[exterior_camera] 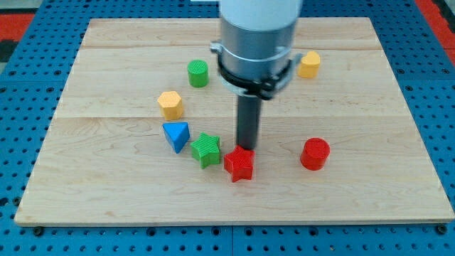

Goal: Move the yellow hexagon diagonal bottom left to the green circle

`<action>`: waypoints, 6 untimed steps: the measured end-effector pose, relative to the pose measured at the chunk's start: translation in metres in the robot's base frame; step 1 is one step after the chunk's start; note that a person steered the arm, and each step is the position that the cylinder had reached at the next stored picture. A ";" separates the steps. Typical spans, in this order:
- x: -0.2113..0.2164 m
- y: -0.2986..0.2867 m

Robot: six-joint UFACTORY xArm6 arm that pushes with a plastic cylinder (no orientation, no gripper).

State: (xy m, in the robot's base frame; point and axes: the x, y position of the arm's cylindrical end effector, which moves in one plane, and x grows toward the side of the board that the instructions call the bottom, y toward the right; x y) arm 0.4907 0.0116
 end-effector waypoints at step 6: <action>-0.053 -0.080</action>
State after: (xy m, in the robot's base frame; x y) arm 0.4382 -0.0687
